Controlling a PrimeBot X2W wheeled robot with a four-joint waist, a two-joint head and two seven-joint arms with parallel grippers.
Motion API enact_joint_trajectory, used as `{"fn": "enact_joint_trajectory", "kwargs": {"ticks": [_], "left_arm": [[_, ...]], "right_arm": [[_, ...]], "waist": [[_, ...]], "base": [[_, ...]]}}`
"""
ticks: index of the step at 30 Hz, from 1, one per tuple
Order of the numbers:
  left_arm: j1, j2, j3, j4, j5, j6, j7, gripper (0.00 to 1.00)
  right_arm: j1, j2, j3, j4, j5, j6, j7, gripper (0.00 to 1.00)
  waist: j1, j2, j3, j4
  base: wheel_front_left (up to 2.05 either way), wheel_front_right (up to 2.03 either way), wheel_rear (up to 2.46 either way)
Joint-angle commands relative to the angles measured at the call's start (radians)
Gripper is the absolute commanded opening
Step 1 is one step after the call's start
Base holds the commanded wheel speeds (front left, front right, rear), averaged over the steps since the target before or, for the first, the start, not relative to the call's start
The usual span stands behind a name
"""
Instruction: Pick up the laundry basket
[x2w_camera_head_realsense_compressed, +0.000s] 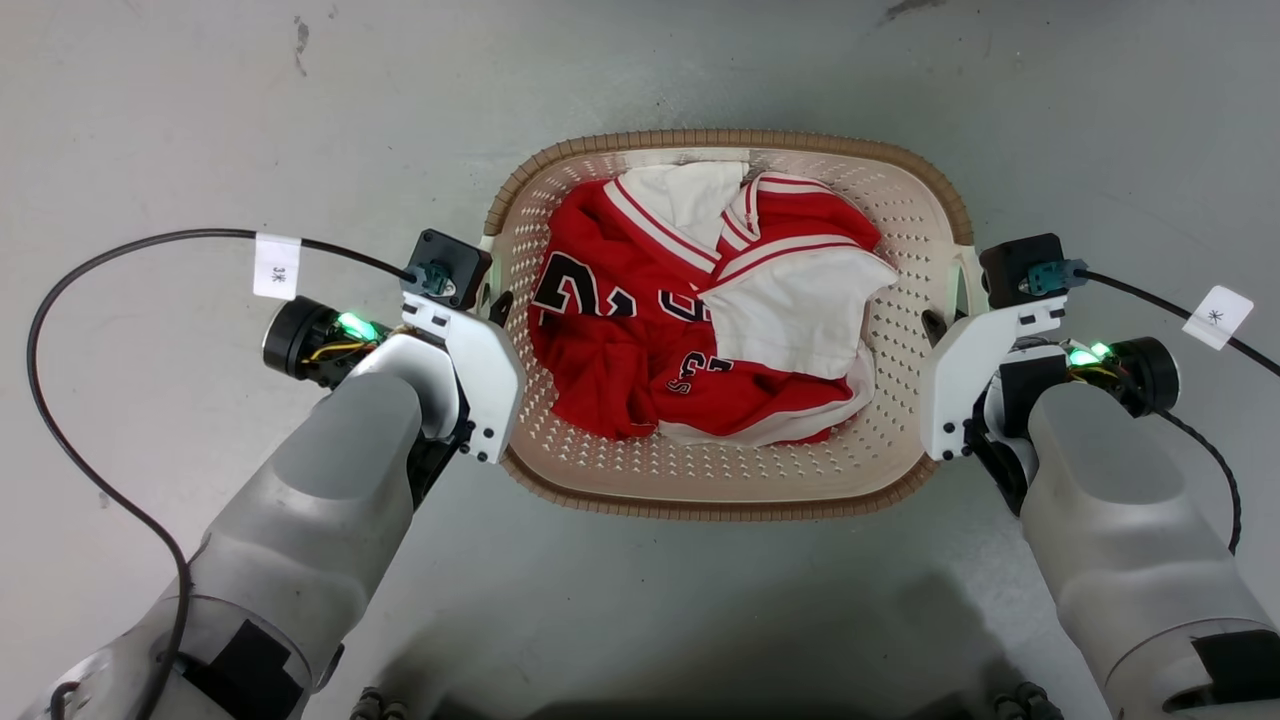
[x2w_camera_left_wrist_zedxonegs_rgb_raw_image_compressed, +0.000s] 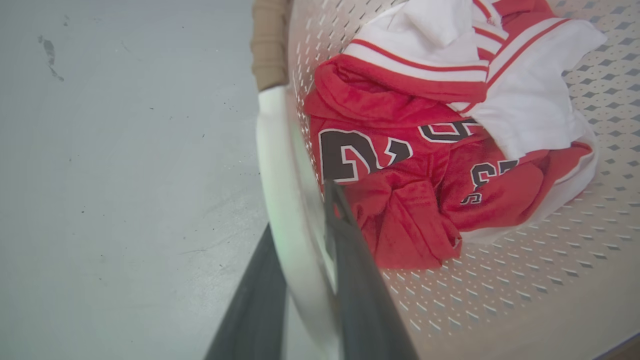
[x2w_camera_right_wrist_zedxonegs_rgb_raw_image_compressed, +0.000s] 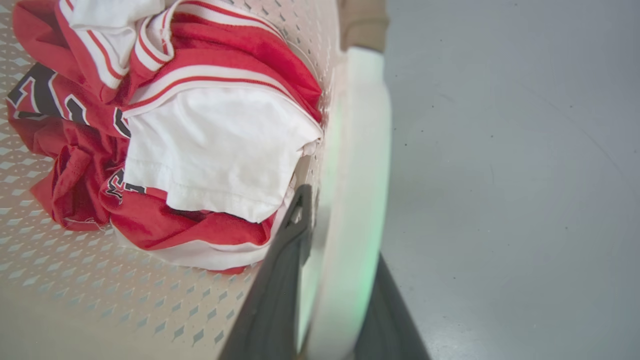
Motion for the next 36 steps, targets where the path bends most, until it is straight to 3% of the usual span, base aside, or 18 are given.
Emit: {"fn": "enact_joint_trajectory", "kwargs": {"ticks": [1,8,21,36], "left_arm": [[-0.007,0.012,-0.014,0.002,-0.003,-0.004,-0.002,0.00],[0.032,0.009,-0.075,-0.016,-0.076,-0.006,0.010,0.00],[0.119,0.047,-0.232,-0.102,-0.236,-0.008,0.125,0.00],[0.157,0.173,-0.337,-0.260,-0.429,-0.008,0.323,0.00]], "right_arm": [[-0.015,-0.008,0.002,0.007,-0.010,-0.002,0.004,0.00],[0.019,-0.009,0.007,0.031,0.002,-0.002,0.021,0.00],[0.089,-0.007,0.129,0.060,0.091,-0.001,0.232,0.00],[0.170,-0.007,0.404,-0.004,0.308,-0.001,0.568,0.00]], "waist": [[0.0000,0.0000,-0.002,0.001],[0.0000,0.0000,-0.078,-0.002],[0.0000,0.0000,-0.335,-0.010],[0.0000,0.0000,-0.637,-0.038]], "base": [[0.00,0.00,0.00],[0.00,0.00,0.00],[0.00,0.00,0.00],[0.00,0.00,0.00]]}}
